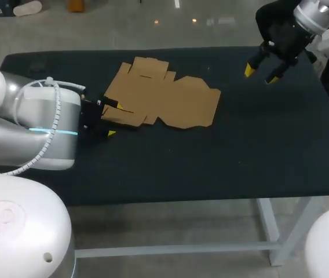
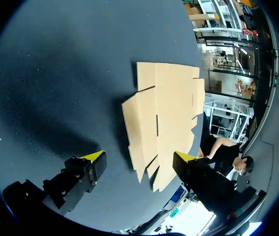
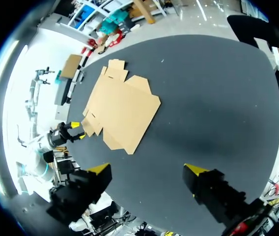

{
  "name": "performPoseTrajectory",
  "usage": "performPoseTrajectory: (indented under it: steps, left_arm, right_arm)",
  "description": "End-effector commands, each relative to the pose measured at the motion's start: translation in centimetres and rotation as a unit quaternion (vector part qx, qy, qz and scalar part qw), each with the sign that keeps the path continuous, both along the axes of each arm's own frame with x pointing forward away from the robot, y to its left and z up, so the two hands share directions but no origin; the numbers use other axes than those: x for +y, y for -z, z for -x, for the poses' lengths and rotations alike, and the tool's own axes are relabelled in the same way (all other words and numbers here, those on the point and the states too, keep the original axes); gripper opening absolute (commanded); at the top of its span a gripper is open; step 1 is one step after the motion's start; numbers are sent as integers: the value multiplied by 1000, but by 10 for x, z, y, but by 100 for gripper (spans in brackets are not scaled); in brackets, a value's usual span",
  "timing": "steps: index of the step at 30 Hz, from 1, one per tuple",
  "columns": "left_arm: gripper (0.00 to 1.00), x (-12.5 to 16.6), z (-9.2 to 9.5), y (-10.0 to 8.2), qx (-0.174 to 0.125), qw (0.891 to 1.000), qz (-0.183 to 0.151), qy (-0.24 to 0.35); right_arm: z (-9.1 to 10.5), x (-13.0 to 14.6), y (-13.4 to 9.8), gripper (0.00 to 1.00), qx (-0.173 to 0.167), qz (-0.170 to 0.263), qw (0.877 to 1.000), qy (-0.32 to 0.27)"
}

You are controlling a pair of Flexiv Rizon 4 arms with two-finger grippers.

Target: Assemble the packaging by folding the flat box into shape, placing the metal phone stand inside, and closing the box properly

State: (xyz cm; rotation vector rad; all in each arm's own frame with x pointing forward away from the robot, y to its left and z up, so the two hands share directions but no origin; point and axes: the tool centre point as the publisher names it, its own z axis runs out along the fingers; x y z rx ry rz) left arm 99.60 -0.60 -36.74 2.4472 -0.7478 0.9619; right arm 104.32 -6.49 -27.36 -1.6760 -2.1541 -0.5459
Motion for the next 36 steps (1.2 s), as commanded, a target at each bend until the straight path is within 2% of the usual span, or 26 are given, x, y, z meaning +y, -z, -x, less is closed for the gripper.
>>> performPoseTrajectory:
  steps: [1,3,5,7,13,16,19,25,33,36]
  left_arm:
    - [100,26,-3,-17,46,993,56,94]
    - [100,32,-10,-18,48,991,60,113]
    - [91,36,-15,-17,52,987,69,137]
    - [90,39,-20,-15,60,985,75,147]
    - [85,51,-25,0,78,969,144,185]
    - [80,52,-26,5,81,965,161,193]
    - [71,48,-29,5,83,961,169,202]
    - [64,36,-34,8,88,954,177,226]
    - [63,31,-34,11,92,951,182,234]
    - [56,30,-34,12,95,949,183,237]
  right_arm:
    - [-1,1,1,100,3,-2,1000,-2]
    - [-1,2,0,100,2,-1,1000,-2]
    - [0,3,-1,100,2,-1,1000,-2]
    - [0,4,-2,100,1,-1,1000,-2]
    - [2,6,-5,100,-3,-3,1000,6]
    - [2,6,-6,100,-4,-4,1000,9]
    - [3,7,-7,100,-4,-5,1000,11]
    - [10,10,-4,100,-9,-7,1000,25]
    - [30,14,0,100,-22,-1,998,54]
    - [36,13,3,100,-24,-10,998,62]
